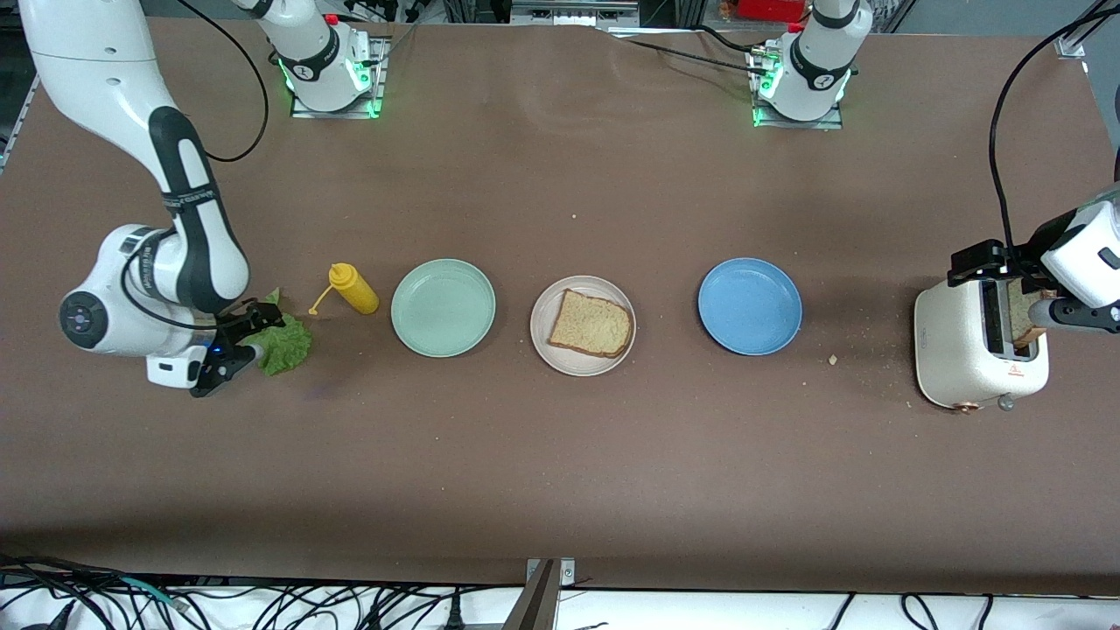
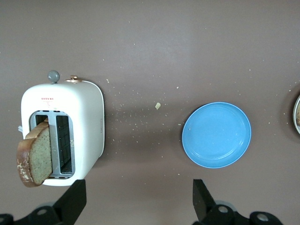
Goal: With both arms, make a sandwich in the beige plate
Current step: 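Lower the right gripper onto the lettuce leaf and grasp it, then carry the lettuce with the right gripper over the beige plate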
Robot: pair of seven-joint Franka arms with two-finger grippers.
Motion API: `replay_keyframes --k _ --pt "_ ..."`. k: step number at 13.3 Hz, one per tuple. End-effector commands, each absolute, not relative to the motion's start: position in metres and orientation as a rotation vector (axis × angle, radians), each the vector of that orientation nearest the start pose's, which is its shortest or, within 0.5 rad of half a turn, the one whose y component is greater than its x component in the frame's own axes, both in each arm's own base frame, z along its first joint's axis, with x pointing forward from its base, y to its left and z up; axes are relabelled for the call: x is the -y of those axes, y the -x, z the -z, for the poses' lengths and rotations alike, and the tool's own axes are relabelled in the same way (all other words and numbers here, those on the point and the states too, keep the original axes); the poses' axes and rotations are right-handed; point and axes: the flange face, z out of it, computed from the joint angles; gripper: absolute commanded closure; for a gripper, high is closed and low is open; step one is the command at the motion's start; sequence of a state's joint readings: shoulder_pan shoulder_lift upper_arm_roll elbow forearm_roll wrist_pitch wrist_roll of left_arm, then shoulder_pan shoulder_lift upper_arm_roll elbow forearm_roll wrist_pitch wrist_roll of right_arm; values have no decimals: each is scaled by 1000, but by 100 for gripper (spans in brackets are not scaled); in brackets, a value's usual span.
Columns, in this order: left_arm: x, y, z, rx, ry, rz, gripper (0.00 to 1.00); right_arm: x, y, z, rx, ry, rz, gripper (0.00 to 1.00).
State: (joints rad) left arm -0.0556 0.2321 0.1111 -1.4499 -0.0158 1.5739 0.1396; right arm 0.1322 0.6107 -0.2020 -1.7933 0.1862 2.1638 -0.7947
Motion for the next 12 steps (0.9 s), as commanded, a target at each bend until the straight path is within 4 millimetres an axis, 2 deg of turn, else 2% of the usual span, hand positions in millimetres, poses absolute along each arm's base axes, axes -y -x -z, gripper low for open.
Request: replay_keyframes --k 1,2,3,4,7,10,12 --pt "-27 -619 -545 -120 3117 -143 0 23 -624 -187 929 2921 -341 8" --pt "-27 -619 -545 -120 3117 -140 0 24 -624 -177 930 2928 -346 14" --pt "-27 -619 -545 -120 3117 -140 0 25 -623 -171 930 2929 -352 29" --pt "-27 -619 -545 -120 3117 -140 0 25 -623 -169 930 2929 -355 52" --pt "-27 -619 -545 -120 3117 -140 0 24 -622 -163 862 2950 -374 100" --pt "-27 -620 -545 -120 3119 -138 0 9 -625 -175 798 2976 -418 100" --pt "-27 -620 -545 -120 3119 -138 0 3 -640 -204 802 2953 -472 100"
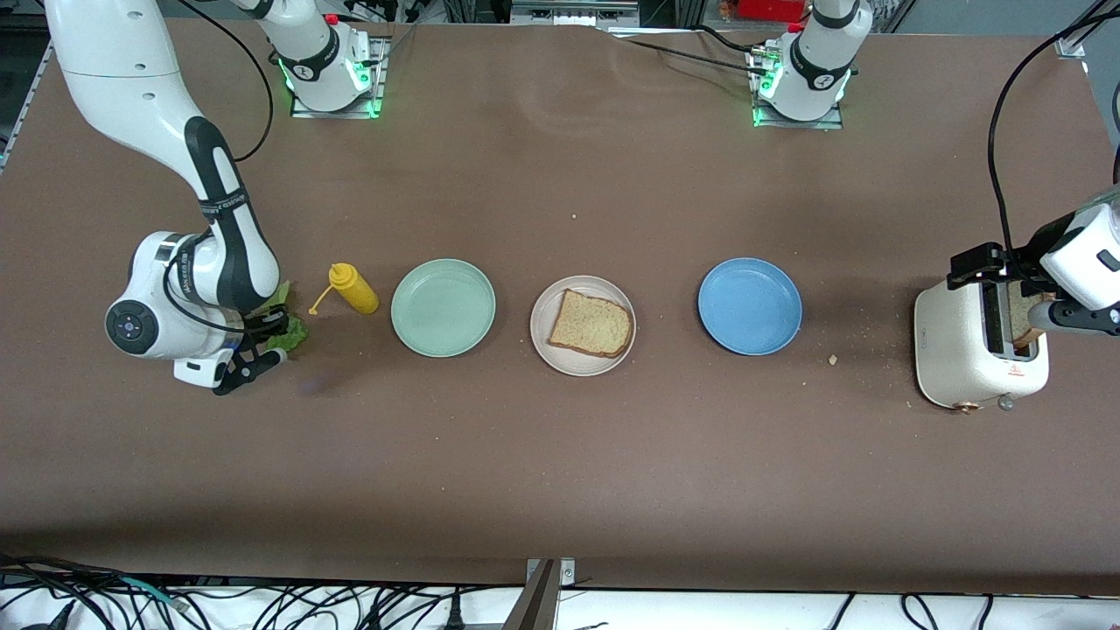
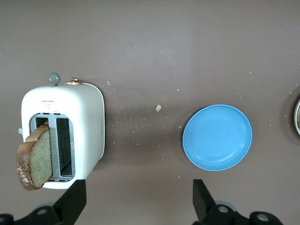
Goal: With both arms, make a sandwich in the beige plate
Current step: 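Carry the lettuce with the right gripper over the beige plate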
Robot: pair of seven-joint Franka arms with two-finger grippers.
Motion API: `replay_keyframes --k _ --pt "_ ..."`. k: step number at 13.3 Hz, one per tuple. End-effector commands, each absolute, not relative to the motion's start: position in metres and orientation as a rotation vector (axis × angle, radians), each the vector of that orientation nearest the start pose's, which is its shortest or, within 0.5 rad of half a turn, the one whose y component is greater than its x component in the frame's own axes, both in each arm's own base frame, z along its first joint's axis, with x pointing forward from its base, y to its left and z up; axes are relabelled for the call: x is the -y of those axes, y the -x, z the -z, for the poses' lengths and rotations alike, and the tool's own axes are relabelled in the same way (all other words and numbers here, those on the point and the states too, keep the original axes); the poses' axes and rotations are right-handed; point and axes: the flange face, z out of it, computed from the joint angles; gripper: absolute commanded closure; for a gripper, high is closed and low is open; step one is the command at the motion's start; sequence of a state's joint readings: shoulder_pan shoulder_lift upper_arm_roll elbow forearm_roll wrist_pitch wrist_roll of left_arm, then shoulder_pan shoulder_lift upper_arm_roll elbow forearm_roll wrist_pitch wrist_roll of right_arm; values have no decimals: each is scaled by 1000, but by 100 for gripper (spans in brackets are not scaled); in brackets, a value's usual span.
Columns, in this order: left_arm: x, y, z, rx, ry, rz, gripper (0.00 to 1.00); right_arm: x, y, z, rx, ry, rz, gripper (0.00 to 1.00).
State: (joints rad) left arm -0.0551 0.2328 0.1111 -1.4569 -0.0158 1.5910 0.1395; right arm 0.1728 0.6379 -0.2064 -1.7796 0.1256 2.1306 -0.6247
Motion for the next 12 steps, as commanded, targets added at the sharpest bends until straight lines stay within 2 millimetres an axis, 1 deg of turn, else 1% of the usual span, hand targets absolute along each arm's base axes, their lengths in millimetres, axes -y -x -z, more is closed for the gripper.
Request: replay_keyframes --k 1,2,5,6,8,9,10,11,12 --pt "-27 -620 -545 -120 3117 -138 0 1 -646 -218 800 2960 -509 100" --pt "-27 -620 -544 -120 3117 -140 0 -1 -653 -234 788 2977 -549 100" --pt "-27 -620 -544 -120 3117 -140 0 -18 -672 -300 795 2976 -636 100" --pt "-27 -620 -544 -120 3119 -140 0 -23 -673 -318 780 2967 -674 100" --pt "-26 -620 -545 -122 3118 -138 0 -45 -675 -359 670 2998 -717 100" --pt "-26 -620 -545 -123 3117 -138 0 -69 -674 -378 631 3016 -726 100" --pt "-27 -620 -545 -120 3117 -138 0 -92 -671 -391 569 3040 -742 100" --pt "-27 -620 -545 -120 3117 -138 0 -126 -664 -394 493 3061 -758 100" --pt "-27 -620 -545 -120 3117 -138 0 -150 -658 -393 398 3083 -762 100"
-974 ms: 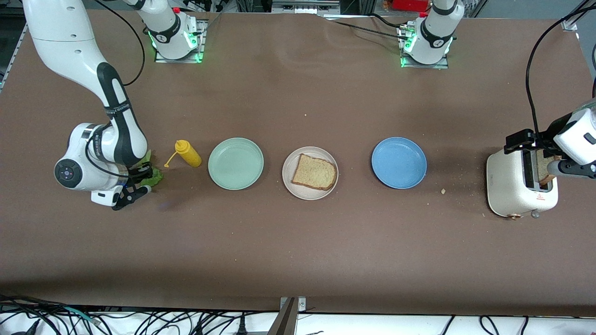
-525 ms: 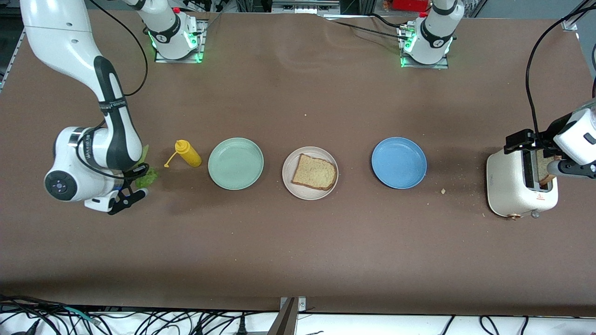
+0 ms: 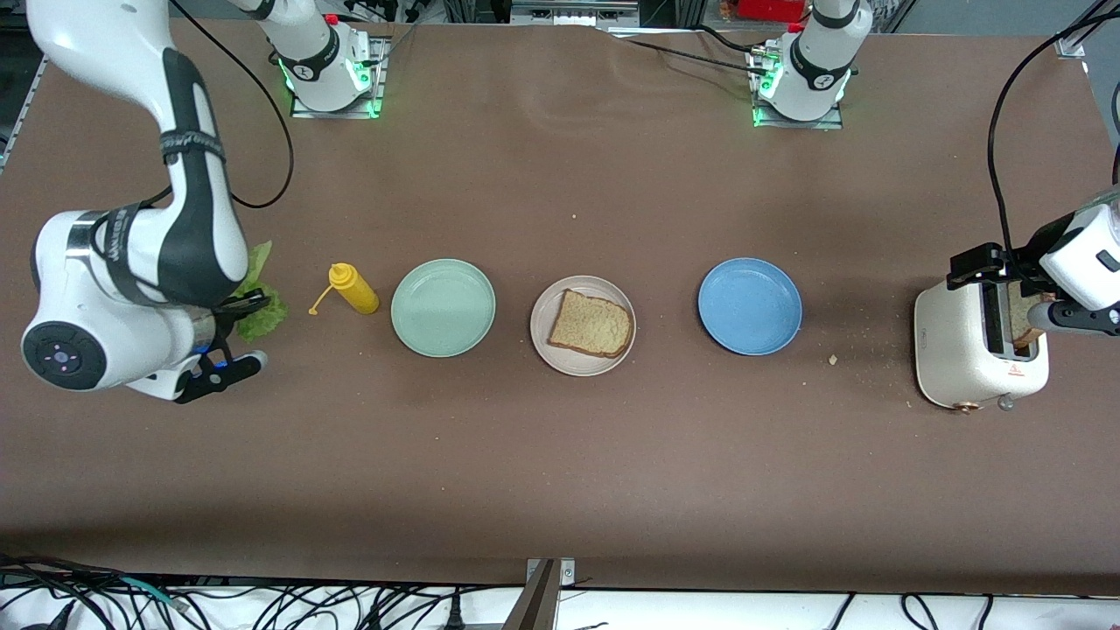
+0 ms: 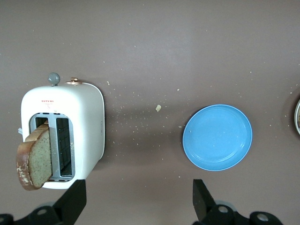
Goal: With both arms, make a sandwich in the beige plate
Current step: 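Carry the lettuce with the right gripper over the beige plate, then lower the lettuce onto the bread and open the right gripper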
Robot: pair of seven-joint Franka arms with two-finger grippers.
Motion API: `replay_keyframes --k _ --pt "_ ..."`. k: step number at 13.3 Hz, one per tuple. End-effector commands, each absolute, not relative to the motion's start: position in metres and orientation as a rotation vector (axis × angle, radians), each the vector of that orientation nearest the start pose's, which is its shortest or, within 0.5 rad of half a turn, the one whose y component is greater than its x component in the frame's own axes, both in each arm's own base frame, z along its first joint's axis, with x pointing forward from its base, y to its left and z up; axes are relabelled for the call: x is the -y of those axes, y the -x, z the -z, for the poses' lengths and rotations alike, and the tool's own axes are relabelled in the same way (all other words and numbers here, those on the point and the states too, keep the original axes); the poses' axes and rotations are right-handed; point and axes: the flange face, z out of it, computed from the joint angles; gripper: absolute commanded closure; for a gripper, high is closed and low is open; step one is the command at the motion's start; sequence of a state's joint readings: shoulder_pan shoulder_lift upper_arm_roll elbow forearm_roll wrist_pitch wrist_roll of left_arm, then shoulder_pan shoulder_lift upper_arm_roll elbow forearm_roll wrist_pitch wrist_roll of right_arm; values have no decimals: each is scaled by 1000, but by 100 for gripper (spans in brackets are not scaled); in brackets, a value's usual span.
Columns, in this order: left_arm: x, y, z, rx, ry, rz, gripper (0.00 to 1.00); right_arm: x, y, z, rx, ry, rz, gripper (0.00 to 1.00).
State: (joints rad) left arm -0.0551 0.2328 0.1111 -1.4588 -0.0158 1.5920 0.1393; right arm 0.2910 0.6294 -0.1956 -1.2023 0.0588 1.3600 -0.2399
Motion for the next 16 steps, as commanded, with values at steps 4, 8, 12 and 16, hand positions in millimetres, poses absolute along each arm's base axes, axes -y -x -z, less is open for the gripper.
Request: replay_keyframes --k 4,8,12,16 --pt "-28 -620 -545 -118 3117 -138 0 -238 -639 -394 139 2994 -722 100" --pt "-28 -619 -547 -115 3117 -135 0 -332 -628 -381 -184 2922 -582 100" --pt "-28 -619 -548 -115 3117 -133 0 -410 -618 -341 -503 2825 -477 100" --pt "-28 -619 -548 -115 3117 -133 0 -464 -608 -294 -693 2773 -321 100"
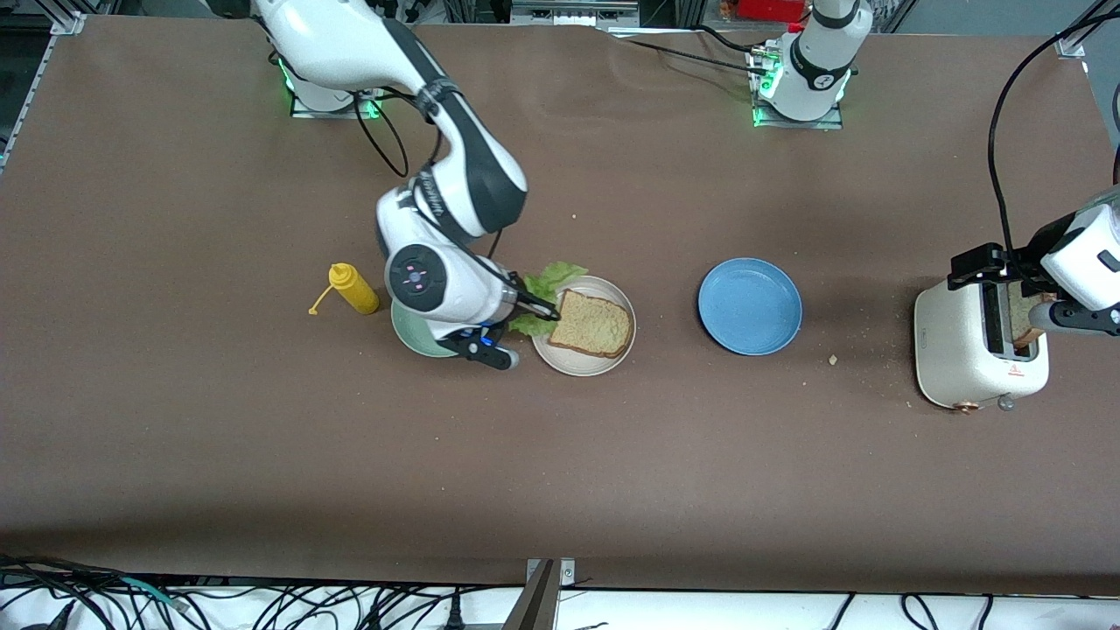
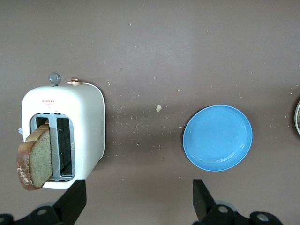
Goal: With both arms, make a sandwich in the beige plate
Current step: 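Lower the lettuce onto the bread and open the right gripper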
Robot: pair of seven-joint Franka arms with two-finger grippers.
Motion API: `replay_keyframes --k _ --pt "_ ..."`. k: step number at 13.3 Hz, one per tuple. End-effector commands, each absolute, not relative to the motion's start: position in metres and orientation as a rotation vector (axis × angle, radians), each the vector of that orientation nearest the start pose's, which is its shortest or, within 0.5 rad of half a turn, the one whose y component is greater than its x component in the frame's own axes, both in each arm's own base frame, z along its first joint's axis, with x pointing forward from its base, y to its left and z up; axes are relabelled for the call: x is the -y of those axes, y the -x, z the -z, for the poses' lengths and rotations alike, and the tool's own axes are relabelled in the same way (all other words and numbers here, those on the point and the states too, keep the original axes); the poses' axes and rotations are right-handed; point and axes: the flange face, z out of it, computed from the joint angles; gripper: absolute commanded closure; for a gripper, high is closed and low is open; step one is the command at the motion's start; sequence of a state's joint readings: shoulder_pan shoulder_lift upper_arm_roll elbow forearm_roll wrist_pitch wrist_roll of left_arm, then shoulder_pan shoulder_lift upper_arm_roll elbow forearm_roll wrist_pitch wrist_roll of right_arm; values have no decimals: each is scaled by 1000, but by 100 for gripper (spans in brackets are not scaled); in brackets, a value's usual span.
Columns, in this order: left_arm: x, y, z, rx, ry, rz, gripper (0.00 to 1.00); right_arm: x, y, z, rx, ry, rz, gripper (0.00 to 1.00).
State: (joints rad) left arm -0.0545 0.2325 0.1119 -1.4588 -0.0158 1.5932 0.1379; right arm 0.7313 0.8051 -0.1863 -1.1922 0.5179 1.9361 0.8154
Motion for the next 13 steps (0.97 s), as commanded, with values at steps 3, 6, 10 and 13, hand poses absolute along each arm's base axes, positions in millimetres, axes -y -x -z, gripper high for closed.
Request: replay_keyframes --k 3,6,10,13 --pt "-28 -619 -547 -115 3117 -135 0 -487 -608 -268 -806 2607 -272 100" --pt "-27 -619 -548 -118 3117 -133 0 -492 -598 -252 -802 2632 -270 100" --pt "-27 -619 -547 -118 3116 -135 0 -494 -592 -246 -785 2649 -278 59" --pt "-26 -619 -546 -120 3116 -138 0 -493 -592 -248 -772 2655 -279 0"
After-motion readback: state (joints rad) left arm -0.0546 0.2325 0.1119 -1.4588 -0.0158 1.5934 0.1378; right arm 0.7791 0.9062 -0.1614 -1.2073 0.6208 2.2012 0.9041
